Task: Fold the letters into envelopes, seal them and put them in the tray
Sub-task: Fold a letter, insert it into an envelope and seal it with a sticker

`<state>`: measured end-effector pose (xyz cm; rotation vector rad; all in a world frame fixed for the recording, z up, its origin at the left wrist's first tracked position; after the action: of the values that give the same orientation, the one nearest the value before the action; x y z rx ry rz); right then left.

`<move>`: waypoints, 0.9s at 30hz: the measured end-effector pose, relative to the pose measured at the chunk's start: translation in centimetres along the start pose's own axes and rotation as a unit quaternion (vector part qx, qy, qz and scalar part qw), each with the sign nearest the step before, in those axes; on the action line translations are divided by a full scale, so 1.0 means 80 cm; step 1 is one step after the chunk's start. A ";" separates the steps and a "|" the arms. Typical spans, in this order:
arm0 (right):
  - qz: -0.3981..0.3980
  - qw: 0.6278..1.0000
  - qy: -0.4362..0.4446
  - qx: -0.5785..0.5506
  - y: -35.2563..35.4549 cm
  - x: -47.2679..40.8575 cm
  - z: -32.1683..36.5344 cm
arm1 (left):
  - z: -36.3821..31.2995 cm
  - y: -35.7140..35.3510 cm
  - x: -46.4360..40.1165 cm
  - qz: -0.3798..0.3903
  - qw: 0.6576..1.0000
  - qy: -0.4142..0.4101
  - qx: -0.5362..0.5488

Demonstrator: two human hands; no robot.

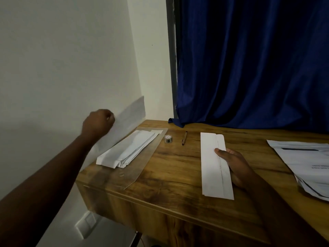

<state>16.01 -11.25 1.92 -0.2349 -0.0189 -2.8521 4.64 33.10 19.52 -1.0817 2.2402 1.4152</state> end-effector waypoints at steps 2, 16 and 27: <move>-0.002 1.000 0.001 0.000 0.000 0.001 0.001 | -0.023 0.031 0.004 -0.071 0.984 0.022 0.163; 0.004 0.986 0.139 0.092 0.004 0.083 0.044 | -0.200 -0.172 0.232 0.121 0.501 0.286 0.808; -0.061 0.984 0.026 0.163 0.095 0.113 0.051 | -0.279 -0.199 0.359 0.474 0.574 0.320 0.586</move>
<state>10.16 -20.86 7.37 -0.0917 -0.5006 -2.9158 -0.15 -2.73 3.18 0.2770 3.3982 -0.8093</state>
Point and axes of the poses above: each hand's wrist, its own x-axis away from the middle knuckle, its own y-axis out of the back of the hand, z = x × y, the point moved 8 cm from there along -x, towards the middle knuckle, and after that the axes turned 15 degrees about x, right-handed, at the moved point
